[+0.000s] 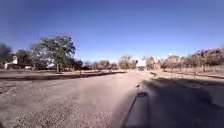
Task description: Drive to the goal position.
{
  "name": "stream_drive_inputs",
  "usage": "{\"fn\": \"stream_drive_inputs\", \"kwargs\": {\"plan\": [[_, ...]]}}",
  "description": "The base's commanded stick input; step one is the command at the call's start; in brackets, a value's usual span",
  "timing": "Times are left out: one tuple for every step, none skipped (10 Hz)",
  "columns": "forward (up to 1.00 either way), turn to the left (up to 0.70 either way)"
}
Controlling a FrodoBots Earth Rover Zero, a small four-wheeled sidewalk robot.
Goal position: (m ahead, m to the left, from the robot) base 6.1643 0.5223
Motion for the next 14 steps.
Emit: {"fn": "stream_drive_inputs", "kwargs": {"plan": [[0.7, 0.0], [0.7, 0.0], [0.7, 0.0], [0.7, 0.0], [0.7, 0.0], [0.7, 0.0], [0.7, 0.0], [0.7, -0.01], [0.7, -0.02], [0.7, -0.02], [0.7, -0.26], [0.7, -0.13], [0.7, 0.0], [0.7, 0.0]]}}
